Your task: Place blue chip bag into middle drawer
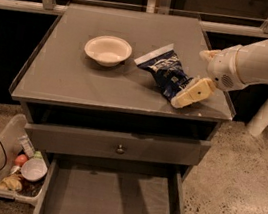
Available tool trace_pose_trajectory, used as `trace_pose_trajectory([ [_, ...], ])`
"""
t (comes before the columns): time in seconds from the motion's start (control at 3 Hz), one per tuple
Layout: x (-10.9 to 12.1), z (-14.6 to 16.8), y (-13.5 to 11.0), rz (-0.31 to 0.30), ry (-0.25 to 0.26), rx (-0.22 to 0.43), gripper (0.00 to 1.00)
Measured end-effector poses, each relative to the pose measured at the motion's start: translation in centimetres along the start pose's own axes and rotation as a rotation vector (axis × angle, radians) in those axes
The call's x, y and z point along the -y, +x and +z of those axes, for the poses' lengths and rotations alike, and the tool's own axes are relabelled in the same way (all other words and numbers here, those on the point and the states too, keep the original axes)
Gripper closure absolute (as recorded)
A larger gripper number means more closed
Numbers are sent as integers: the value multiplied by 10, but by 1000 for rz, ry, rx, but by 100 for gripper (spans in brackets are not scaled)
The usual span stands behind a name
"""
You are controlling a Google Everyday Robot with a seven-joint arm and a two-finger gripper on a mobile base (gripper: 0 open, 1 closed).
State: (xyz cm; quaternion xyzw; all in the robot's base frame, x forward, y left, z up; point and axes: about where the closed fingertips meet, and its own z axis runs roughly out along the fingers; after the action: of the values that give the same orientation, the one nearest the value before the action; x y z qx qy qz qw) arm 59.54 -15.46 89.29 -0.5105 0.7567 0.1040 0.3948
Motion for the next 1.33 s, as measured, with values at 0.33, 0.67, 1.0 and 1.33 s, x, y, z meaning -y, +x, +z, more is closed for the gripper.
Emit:
trace_pose_trajectory([
  [0.33,9,23,10,46,-4,-12,0],
  [0.67,19,44,11,81,-31,-7,0],
  [1.0,19,45,10,82,-32,-6,18],
  [1.33,19,45,10,82,-32,-6,41],
])
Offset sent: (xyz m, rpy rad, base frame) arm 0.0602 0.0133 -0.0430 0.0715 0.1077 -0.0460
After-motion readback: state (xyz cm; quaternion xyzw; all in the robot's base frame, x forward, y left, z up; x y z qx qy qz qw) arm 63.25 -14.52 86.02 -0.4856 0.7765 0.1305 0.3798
